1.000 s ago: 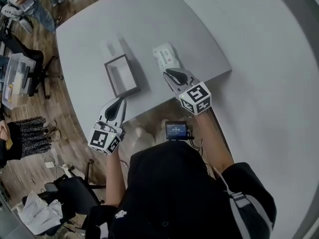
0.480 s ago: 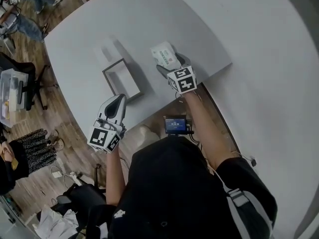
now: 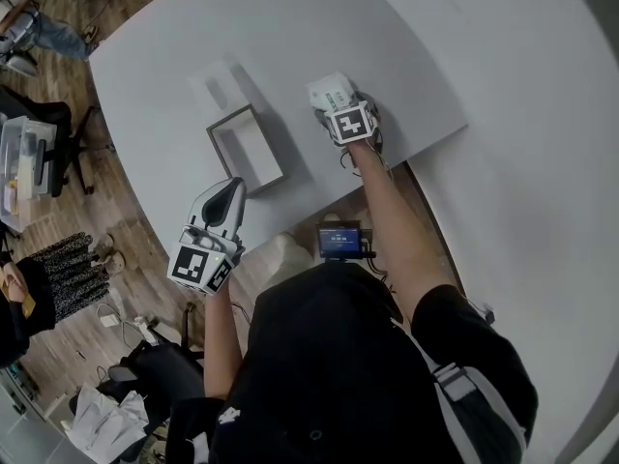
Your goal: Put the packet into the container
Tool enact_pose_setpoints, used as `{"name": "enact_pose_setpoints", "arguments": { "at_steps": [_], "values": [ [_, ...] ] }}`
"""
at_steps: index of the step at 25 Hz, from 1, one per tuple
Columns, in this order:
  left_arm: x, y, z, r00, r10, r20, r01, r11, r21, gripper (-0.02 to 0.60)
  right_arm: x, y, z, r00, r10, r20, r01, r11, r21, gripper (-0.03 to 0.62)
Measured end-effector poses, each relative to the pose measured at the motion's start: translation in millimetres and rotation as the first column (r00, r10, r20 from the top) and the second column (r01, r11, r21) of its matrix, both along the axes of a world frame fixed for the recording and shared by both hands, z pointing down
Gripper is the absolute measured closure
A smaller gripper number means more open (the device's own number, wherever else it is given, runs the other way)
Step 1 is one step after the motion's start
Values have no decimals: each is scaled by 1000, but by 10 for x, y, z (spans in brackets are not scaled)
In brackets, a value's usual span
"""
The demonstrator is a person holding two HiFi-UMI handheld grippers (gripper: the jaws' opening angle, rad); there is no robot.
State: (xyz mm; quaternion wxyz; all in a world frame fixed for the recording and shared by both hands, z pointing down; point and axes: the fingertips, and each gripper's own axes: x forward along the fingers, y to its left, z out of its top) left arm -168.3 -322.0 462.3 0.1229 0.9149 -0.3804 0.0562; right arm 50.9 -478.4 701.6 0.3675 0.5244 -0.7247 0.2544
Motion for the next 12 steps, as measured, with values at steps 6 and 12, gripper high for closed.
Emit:
{"name": "enact_pose_setpoints", "arguments": {
  "at_steps": [6,12],
  "values": [
    [-42,5,17,1000,-10,-3,10,1000,-2,574,19,8,182,1000,19,21,-17,996,-92,137],
    [-79,15,60,1000,-9,-5,9,1000,-8,574,35,9,70,996,89,-1,-89,994,-63,221]
  ]
}}
